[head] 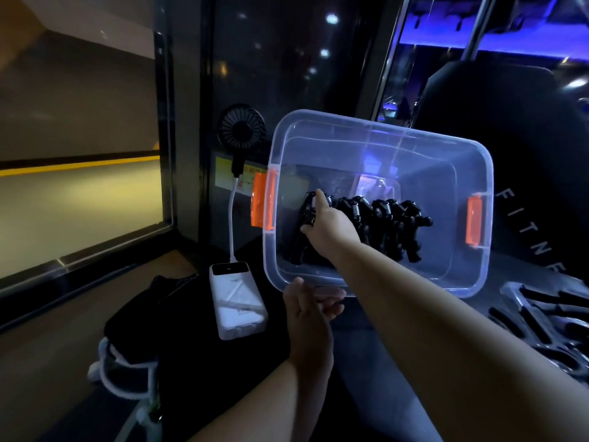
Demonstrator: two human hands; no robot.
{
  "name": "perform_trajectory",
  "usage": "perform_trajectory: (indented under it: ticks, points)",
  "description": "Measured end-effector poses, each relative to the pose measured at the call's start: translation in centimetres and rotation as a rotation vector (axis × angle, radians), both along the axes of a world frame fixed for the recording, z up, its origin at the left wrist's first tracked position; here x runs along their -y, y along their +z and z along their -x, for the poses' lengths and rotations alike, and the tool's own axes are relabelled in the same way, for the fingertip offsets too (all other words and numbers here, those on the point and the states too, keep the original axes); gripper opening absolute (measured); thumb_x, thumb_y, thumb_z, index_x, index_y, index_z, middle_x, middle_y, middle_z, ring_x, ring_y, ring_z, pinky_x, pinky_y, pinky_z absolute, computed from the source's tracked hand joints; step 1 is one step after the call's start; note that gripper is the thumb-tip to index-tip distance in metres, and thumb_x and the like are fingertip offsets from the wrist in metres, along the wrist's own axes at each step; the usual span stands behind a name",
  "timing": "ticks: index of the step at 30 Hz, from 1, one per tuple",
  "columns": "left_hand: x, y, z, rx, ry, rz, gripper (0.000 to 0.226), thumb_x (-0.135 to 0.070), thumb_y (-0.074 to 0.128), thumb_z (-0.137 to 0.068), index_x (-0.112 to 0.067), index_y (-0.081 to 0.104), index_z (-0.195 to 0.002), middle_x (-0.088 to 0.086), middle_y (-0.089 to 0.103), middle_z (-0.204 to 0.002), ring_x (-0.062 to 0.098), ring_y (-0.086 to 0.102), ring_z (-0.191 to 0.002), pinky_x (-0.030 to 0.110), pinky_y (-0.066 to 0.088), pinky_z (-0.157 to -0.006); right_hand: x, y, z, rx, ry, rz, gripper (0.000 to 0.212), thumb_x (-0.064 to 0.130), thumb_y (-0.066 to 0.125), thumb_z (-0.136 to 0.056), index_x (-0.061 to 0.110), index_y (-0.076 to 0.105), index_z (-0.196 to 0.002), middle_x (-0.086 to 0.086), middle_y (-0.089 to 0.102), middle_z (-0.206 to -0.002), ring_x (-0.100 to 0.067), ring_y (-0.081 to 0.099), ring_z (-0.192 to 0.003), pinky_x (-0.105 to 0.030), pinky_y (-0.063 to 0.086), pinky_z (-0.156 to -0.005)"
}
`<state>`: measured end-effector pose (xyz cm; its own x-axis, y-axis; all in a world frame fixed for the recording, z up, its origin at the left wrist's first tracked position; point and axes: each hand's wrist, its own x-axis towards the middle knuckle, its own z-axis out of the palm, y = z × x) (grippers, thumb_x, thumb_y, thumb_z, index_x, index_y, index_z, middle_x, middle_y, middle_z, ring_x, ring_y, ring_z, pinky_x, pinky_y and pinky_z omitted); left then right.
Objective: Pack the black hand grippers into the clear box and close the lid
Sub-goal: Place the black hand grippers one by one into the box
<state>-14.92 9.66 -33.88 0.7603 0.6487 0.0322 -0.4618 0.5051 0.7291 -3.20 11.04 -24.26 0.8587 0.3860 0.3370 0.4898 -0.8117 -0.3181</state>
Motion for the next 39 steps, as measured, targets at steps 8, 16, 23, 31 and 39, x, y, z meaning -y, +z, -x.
perform_trajectory:
  ticks: [8,16,23,31,39]
  points:
    - [-0.1,0.0,-0.1,0.003,-0.006,-0.010,0.035,-0.032,0.025,-0.104,-0.017,0.053,-0.087,0.013,0.068,-0.067,0.023,0.066,-0.062,0.024,0.050,-0.052,-0.5,0.0,-1.1,0.009,-0.070,0.142,0.084,0.036,0.059,-0.092,0.028,0.002,-0.153,-0.006,0.066,-0.107,-0.024,0.056,-0.080,-0.030,0.038,-0.056]
    - [-0.1,0.2,0.2,0.011,-0.010,-0.027,0.035,-0.030,0.028,-0.103,-0.020,0.055,-0.085,0.008,0.069,-0.067,0.019,0.066,-0.063,0.025,0.050,-0.054,-0.9,0.1,-1.6,0.012,-0.130,0.212,0.082,0.044,0.057,-0.092,0.035,0.002,-0.152,-0.005,0.065,-0.106,-0.024,0.057,-0.081,-0.030,0.043,-0.059]
    - [0.0,0.3,0.4,0.011,0.002,-0.041,0.037,-0.034,0.028,-0.103,-0.029,0.058,-0.082,0.006,0.070,-0.068,0.019,0.068,-0.066,0.026,0.051,-0.057,-0.9,0.0,-2.0,0.009,-0.139,0.227,0.079,0.047,0.054,-0.093,0.039,0.001,-0.151,0.000,0.061,-0.088,-0.021,0.056,-0.071,-0.026,0.038,-0.049]
    - [0.1,0.1,0.1,0.003,0.042,-0.047,0.033,-0.032,0.032,-0.102,-0.032,0.057,-0.082,0.003,0.070,-0.069,0.019,0.068,-0.067,0.029,0.051,-0.060,-1.0,-0.3,-2.4,0.028,-0.154,0.201,0.069,0.048,0.051,-0.094,0.041,0.012,-0.150,0.001,0.059,-0.083,-0.022,0.055,-0.074,-0.026,0.036,-0.050]
    - [0.1,-0.4,-0.2,-0.035,0.223,-0.051,0.011,-0.020,0.047,-0.098,-0.014,0.044,-0.089,-0.003,0.062,-0.059,0.008,0.055,-0.052,0.020,0.048,-0.055,-1.0,-0.5,-2.4,0.063,-0.149,0.252,0.070,0.049,0.048,-0.095,0.036,0.010,-0.151,0.003,0.049,-0.068,-0.020,0.050,-0.063,-0.025,0.034,-0.047]
